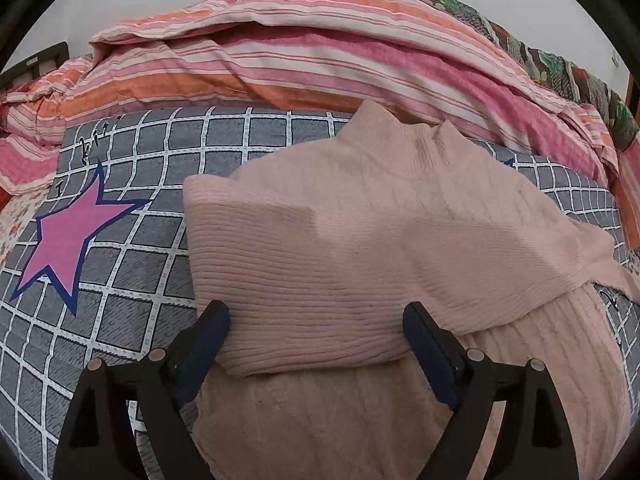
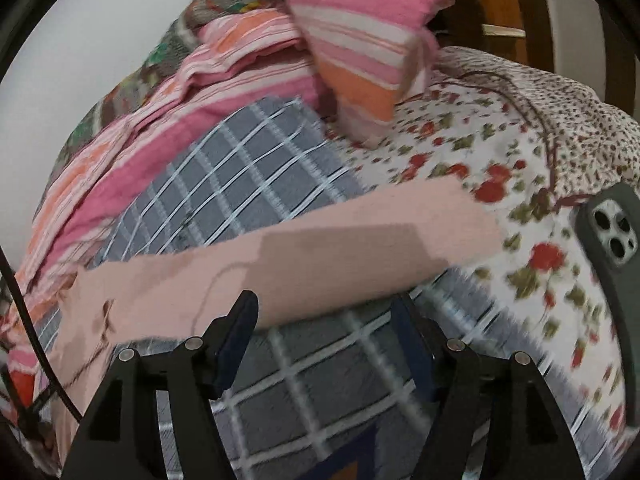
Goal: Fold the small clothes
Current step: 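Grasp the other sleeve cuff with the right tool and lift it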
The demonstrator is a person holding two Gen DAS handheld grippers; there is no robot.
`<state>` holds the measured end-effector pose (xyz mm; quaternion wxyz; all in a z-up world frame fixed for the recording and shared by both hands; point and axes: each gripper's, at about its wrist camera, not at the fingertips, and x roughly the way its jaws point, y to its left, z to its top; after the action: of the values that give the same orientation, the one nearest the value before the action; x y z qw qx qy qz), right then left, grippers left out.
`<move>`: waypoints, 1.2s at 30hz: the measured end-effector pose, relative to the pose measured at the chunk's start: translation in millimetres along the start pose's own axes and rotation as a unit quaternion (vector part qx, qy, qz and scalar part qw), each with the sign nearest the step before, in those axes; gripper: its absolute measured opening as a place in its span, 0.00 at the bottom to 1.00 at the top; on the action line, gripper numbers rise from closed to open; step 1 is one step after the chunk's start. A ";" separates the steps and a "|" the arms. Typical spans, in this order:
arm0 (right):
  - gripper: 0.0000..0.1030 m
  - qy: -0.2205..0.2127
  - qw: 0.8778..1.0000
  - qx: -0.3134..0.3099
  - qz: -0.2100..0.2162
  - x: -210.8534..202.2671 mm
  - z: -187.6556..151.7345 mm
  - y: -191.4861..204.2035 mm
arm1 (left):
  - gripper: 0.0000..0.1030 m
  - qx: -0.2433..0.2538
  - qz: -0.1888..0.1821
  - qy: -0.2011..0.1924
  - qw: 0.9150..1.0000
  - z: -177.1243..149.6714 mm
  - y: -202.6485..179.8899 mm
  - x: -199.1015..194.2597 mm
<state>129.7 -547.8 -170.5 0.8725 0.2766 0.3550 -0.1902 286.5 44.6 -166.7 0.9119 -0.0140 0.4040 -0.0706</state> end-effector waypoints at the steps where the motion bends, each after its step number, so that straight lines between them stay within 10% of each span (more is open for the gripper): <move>1: 0.65 0.003 1.000 0.008 -0.007 3.8 4.4 -3.4 | 0.87 0.001 -0.001 0.001 1.000 0.2 0.4 0.6; 8: 0.13 -0.005 1.000 0.007 -0.006 19.3 18.3 -11.4 | 0.89 0.009 0.005 0.003 1.000 0.6 -2.9 2.2; 22: 0.10 -0.170 0.978 -0.122 0.011 -61.0 4.0 109.0 | 0.89 -0.107 -0.047 -0.035 0.992 -2.2 48.7 -23.5; 36: 0.09 -0.124 0.941 -0.283 0.136 -61.7 -73.9 399.0 | 0.89 -0.133 -0.008 -0.046 0.990 -21.6 131.8 -64.4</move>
<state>260.8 -184.7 -31.1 0.9695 0.0381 0.2421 0.0052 243.3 184.7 -144.8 0.9191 -0.1415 0.3670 -0.0226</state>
